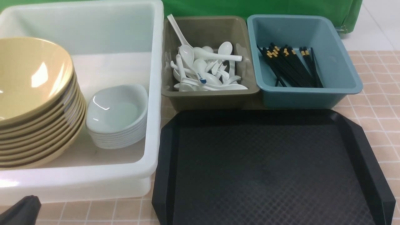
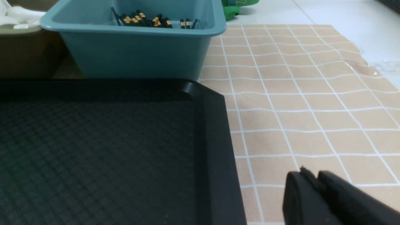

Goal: On brown table put chopsticks spoon bowls plates into blue grey white boxes.

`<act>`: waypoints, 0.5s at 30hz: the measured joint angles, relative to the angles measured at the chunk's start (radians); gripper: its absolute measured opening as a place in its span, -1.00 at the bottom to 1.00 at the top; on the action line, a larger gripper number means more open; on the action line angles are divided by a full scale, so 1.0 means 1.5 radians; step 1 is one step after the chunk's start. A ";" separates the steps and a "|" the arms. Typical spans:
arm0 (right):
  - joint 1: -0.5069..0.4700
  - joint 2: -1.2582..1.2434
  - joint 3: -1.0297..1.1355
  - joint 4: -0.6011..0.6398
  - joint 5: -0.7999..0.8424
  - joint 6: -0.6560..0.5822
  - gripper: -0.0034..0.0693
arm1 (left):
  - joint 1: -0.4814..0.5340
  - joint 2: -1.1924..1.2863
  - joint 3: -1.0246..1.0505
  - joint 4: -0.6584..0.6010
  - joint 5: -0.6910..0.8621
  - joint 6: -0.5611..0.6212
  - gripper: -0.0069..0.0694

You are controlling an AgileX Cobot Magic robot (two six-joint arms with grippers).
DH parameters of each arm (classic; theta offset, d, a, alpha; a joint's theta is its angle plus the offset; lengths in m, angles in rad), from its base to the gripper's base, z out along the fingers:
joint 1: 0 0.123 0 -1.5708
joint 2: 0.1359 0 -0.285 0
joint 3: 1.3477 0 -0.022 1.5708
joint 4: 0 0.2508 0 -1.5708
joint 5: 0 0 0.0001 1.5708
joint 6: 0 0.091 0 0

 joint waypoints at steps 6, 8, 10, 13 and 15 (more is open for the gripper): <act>0.000 0.000 0.000 0.000 0.000 0.000 -0.63 | 0.000 0.000 0.000 0.017 0.000 -0.020 -0.81; 0.000 0.000 0.000 0.000 0.000 0.000 -0.63 | 0.000 0.000 0.000 0.018 0.000 -0.024 -0.81; 0.000 0.000 0.000 0.000 0.000 0.000 -0.63 | 0.000 0.000 0.000 0.018 0.000 -0.024 -0.81; 0.000 0.000 0.000 0.000 0.000 0.000 -0.63 | 0.000 0.000 0.000 0.018 0.000 -0.024 -0.81; 0.000 0.000 0.000 0.000 0.000 0.000 -0.63 | 0.000 0.000 0.000 0.018 0.000 -0.024 -0.81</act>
